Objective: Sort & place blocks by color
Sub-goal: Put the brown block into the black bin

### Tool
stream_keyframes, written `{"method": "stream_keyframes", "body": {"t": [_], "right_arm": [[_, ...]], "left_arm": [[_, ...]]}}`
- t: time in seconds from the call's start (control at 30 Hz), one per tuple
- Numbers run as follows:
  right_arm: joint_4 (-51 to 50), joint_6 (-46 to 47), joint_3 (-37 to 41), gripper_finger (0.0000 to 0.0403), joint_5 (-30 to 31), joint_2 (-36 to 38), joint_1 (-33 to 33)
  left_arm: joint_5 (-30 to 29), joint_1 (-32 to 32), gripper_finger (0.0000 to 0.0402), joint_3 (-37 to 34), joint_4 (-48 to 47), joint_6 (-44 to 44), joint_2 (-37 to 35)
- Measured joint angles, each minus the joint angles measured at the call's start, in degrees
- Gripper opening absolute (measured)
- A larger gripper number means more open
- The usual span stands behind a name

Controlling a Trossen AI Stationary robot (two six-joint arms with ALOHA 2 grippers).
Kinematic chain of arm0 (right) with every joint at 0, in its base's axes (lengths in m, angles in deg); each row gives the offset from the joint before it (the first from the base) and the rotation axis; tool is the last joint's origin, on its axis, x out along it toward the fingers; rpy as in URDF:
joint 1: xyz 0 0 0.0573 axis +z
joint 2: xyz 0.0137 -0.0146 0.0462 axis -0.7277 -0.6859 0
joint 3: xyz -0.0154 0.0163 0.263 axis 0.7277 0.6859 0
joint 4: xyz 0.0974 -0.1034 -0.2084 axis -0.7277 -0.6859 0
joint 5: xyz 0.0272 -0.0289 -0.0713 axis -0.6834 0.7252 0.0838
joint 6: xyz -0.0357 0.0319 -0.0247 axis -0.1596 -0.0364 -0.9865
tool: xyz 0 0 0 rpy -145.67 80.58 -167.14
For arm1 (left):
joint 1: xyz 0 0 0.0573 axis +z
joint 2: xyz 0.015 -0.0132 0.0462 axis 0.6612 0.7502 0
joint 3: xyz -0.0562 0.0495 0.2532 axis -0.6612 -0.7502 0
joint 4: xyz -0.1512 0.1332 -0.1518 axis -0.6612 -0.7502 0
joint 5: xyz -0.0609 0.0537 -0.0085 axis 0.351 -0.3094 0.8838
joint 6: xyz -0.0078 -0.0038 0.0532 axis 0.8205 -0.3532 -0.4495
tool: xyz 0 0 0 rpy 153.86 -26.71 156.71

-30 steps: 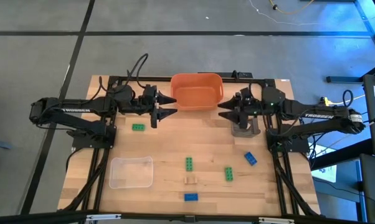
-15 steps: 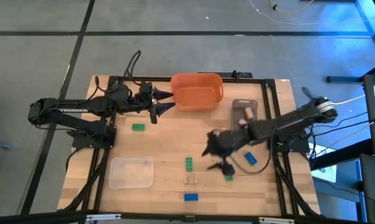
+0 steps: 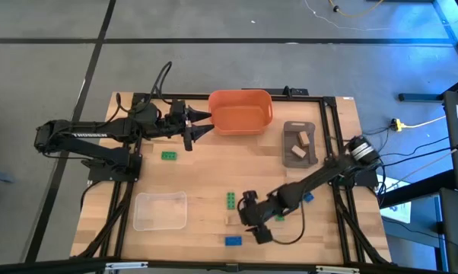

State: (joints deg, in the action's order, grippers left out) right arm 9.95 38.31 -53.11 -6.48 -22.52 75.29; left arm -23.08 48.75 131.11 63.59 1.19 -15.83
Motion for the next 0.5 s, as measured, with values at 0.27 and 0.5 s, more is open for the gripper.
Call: {"method": "stream_keyframes", "body": {"t": [0.27,0.5], "right_arm": [[-0.05,4.37,-7.09,0.0291,12.66,-8.04,1.21],[-0.43,4.79,-9.23,0.0291,10.69,-10.76,1.27]], "left_arm": [[0.49,0.01,0.0244,0.0,-0.03,-0.04,0.02],[0.55,0.01,0.0244,0.0,-0.07,-0.06,0.02]]}}
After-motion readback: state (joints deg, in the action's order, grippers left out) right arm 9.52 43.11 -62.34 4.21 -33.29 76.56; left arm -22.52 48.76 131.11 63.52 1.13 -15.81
